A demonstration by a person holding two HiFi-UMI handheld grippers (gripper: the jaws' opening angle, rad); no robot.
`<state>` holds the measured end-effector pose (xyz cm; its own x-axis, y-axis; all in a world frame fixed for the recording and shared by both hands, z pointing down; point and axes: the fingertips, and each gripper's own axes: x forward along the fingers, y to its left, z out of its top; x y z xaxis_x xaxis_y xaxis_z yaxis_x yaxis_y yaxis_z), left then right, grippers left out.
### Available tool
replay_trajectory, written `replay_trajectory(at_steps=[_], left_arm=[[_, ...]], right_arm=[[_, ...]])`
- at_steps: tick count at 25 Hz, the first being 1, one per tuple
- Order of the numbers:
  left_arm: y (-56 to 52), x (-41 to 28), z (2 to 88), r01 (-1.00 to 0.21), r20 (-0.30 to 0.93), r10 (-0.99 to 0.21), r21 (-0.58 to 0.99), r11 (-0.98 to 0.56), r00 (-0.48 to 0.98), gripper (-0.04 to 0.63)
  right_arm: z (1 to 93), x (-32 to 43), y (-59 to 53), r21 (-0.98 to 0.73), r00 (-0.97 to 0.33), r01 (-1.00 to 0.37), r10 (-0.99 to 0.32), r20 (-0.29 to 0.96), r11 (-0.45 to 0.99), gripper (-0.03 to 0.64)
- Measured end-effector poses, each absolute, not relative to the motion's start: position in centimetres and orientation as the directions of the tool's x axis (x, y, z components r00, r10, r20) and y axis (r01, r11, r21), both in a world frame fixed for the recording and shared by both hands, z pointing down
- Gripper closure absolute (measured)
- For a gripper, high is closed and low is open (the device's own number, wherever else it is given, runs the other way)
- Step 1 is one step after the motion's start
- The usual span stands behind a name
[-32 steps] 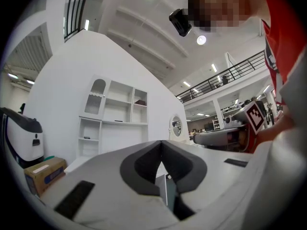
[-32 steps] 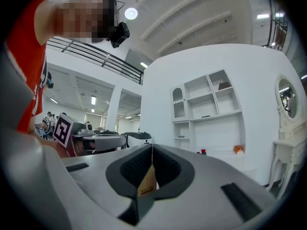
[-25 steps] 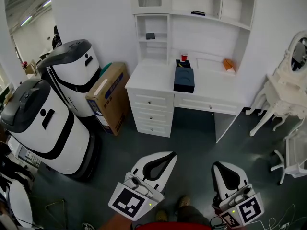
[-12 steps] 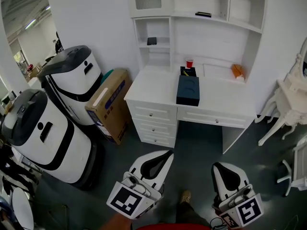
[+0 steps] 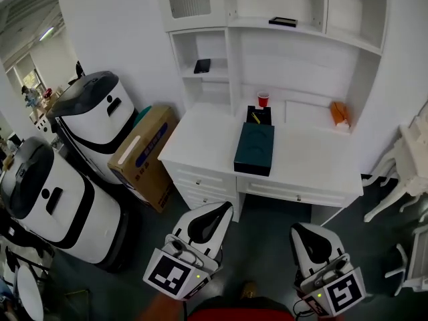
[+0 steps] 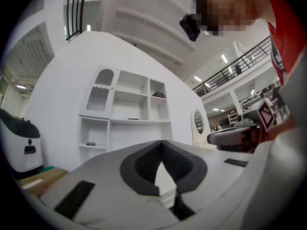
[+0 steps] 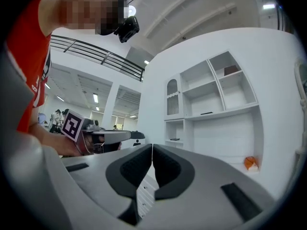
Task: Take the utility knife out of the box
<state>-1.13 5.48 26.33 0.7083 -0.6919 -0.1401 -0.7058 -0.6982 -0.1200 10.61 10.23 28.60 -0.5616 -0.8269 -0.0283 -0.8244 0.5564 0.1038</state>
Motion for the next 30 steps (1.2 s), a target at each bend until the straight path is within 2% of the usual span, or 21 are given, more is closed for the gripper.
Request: replay_trajectory(at_steps=[3,10,16,19,24,30], left_arm=[[2.7,0.0,26.3,-0.717,-0.137,-0.704,-0.121,-0.687,0.697,0.588],[-4.0,1.9,26.2,-0.717,-0.126,-0.706,-0.136,-0.684,0.697,0.588],[-11.5,3.2,27.2,-0.697,-0.128,-0.685,-0.145,-0.703,0.717,0.588],[-15.6,3.6,28.0,-0.676,-0.084,-0.671,-0.127,-0.726,0.736,0.588],[-22.6,3.6,29.0,-0.643,-0.024,-0.644,-0.092,-0.76,0.765,0.588],[-29.7,3.5,30.3,-0.62,-0.006,-0.621,-0.062,-0.782,0.784,0.588]], right_arm=[[27.8,11.6,6.9,0.087,-0.556,-0.83,-0.83,-0.055,0.551,0.609],[28.1,12.4,0.1,0.14,-0.601,-0.793,-0.799,-0.022,0.593,0.609],[28.0,13.5,-7.6,0.114,-0.554,-0.83,-0.831,-0.046,0.546,0.609],[27.9,13.6,-12.1,0.114,-0.536,-0.841,-0.843,-0.04,0.529,0.609],[27.8,13.3,-20.1,0.123,-0.505,-0.858,-0.863,-0.02,0.499,0.609],[28.9,12.3,-27.9,0.128,-0.482,-0.866,-0.875,0.042,0.483,0.597]])
